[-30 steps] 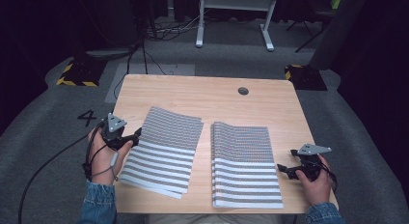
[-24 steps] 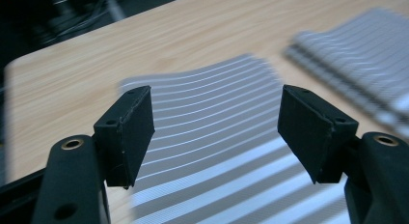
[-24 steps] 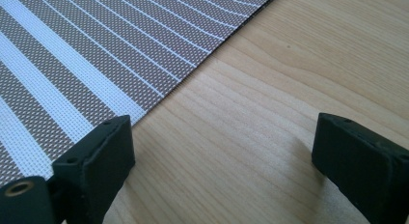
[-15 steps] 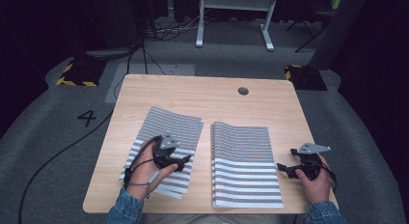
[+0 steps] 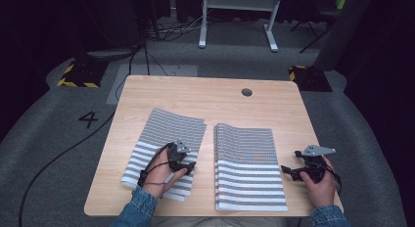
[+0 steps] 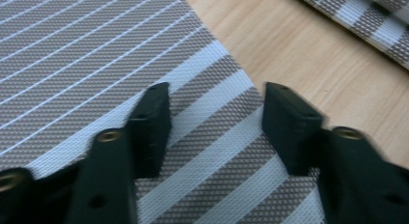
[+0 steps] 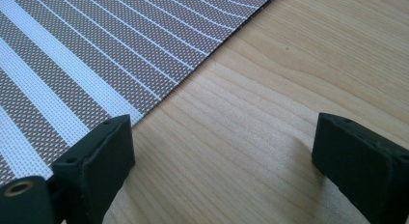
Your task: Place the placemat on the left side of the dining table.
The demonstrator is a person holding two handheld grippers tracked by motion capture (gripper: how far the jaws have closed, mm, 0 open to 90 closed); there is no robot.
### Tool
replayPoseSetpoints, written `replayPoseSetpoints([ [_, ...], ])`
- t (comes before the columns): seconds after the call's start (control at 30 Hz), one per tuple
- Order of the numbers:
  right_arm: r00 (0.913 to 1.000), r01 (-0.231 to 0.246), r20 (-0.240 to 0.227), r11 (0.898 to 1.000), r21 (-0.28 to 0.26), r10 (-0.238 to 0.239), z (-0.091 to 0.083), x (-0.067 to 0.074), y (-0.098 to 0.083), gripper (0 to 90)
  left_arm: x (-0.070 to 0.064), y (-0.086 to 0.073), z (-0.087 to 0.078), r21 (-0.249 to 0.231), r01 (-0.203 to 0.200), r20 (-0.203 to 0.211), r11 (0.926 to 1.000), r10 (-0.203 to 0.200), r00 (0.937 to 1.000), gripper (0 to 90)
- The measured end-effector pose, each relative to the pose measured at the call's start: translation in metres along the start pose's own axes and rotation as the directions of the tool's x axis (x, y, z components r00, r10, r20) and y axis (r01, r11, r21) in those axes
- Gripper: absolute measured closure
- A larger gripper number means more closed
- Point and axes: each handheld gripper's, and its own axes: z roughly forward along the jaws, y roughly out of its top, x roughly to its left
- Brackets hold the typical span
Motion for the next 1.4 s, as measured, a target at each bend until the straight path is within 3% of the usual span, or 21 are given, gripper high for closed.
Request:
replayPoseSetpoints([
  [0.03, 1.0000, -0.001, 0.000, 1.000, 0.000, 0.001, 0.000, 0.000, 0.000, 7.9, 0.006, -0.004, -0.001, -0.028, 0.022, 0.013, 0.9994, -0.022, 0.9997, 61.1],
  [0.1, 1.0000, -0.001, 0.000, 1.000, 0.000, 0.001, 0.000, 0.000, 0.000, 7.8, 0.009, -0.005, -0.002, -0.039, 0.014, 0.003, 0.9991, -0.014, 0.9999, 66.3],
  [0.13, 1.0000, -0.001, -0.001, 1.000, 0.000, 0.001, 0.000, 0.000, 0.000, 7.8, 0.009, -0.007, -0.002, -0.042, 0.035, 0.011, 0.9985, -0.035, 0.9993, 70.3],
  [0.2, 1.0000, -0.001, -0.001, 1.000, 0.000, 0.001, 0.000, 0.000, 0.000, 7.9, 0.009, -0.006, -0.002, -0.047, 0.012, 0.010, 0.9988, -0.012, 0.9999, 70.6],
  [0.23, 1.0000, 0.000, -0.001, 1.000, 0.000, 0.000, 0.000, 0.000, 0.000, 7.9, 0.006, -0.005, -0.001, -0.040, 0.008, 0.025, 0.9992, -0.007, 0.9997, 53.6],
  [0.27, 1.0000, 0.000, -0.001, 1.000, 0.000, 0.000, 0.000, 0.000, 0.000, 7.9, 0.003, -0.004, 0.000, -0.036, 0.005, 0.041, 0.9993, -0.004, 0.9992, 53.6],
  [0.3, 1.0000, -0.002, -0.001, 1.000, 0.000, 0.002, 0.000, 0.000, 0.000, 7.9, -0.002, -0.003, 0.002, -0.025, 0.012, 0.056, 0.9996, -0.011, 0.9984, 41.7],
  [0.37, 1.0000, -0.002, -0.001, 1.000, 0.000, 0.002, 0.000, 0.000, 0.000, 7.9, -0.010, -0.001, 0.005, -0.015, -0.033, 0.021, 0.9993, 0.033, 0.9992, 27.0],
  [0.4, 1.0000, -0.001, -0.001, 1.000, 0.000, 0.001, 0.000, 0.000, 0.000, 7.9, -0.013, -0.001, 0.005, -0.008, -0.054, -0.003, 0.9985, 0.054, 0.9985, 28.1],
  [0.43, 1.0000, -0.002, -0.001, 1.000, 0.000, 0.002, 0.000, 0.000, 0.000, 7.9, -0.014, -0.001, 0.006, -0.011, -0.042, 0.014, 0.9990, 0.043, 0.9990, 29.4],
  [0.5, 1.0000, -0.002, -0.001, 1.000, 0.000, 0.002, 0.000, 0.000, 0.000, 7.9, -0.012, -0.002, 0.005, -0.028, -0.048, -0.003, 0.9985, 0.048, 0.9989, 31.8],
  [0.63, 1.0000, -0.001, -0.001, 1.000, 0.000, 0.001, 0.000, 0.000, 0.000, 7.9, -0.006, -0.004, 0.004, -0.042, -0.026, 0.037, 0.9988, 0.028, 0.9989, 39.3],
  [0.67, 1.0000, -0.001, -0.001, 1.000, 0.000, 0.001, 0.000, 0.000, 0.000, 7.9, -0.003, -0.005, 0.003, -0.051, -0.013, 0.036, 0.9986, 0.014, 0.9993, 41.6],
  [0.73, 1.0000, -0.001, -0.001, 1.000, 0.000, 0.001, 0.000, 0.000, 0.000, 7.9, 0.007, -0.007, 0.001, -0.071, 0.027, 0.074, 0.9971, -0.022, 0.9970, 49.8],
  [0.8, 1.0000, -0.002, -0.001, 1.000, 0.000, 0.002, 0.000, 0.000, 0.000, 7.9, 0.015, -0.011, 0.001, -0.095, 0.078, 0.123, 0.9925, -0.066, 0.9902, 55.6],
  [0.87, 1.0000, -0.002, -0.001, 1.000, 0.000, 0.002, 0.000, 0.000, 0.000, 7.9, 0.021, -0.012, 0.000, -0.102, 0.085, 0.135, 0.9912, -0.071, 0.9883, 64.0],
  [0.93, 1.0000, -0.002, -0.001, 1.000, 0.000, 0.002, 0.000, 0.000, 0.000, 7.9, 0.019, -0.010, -0.002, -0.103, 0.073, 0.112, 0.9920, -0.061, 0.9919, 81.7],
  [0.97, 1.0000, -0.002, -0.001, 1.000, 0.000, 0.002, 0.000, 0.000, 0.000, 7.9, 0.016, -0.008, -0.004, -0.092, 0.053, 0.085, 0.9944, -0.045, 0.9954, 83.3],
  [1.07, 1.0000, -0.002, -0.001, 1.000, 0.000, 0.002, 0.000, 0.000, 0.000, 7.9, 0.011, -0.003, -0.010, -0.115, 0.005, 0.035, 0.9934, -0.001, 0.9994, 84.9],
  [1.23, 1.0000, -0.001, -0.001, 1.000, 0.000, 0.001, 0.000, 0.000, 0.000, 7.9, 0.011, 0.001, -0.027, -0.175, -0.004, 0.014, 0.9845, 0.007, 0.9999, 86.0],
  [1.4, 1.0000, -0.002, -0.001, 1.000, 0.000, 0.002, 0.000, 0.000, 0.000, 7.9, 0.018, 0.004, -0.049, -0.255, -0.025, -0.012, 0.9665, 0.023, 0.9997, 85.9],
])
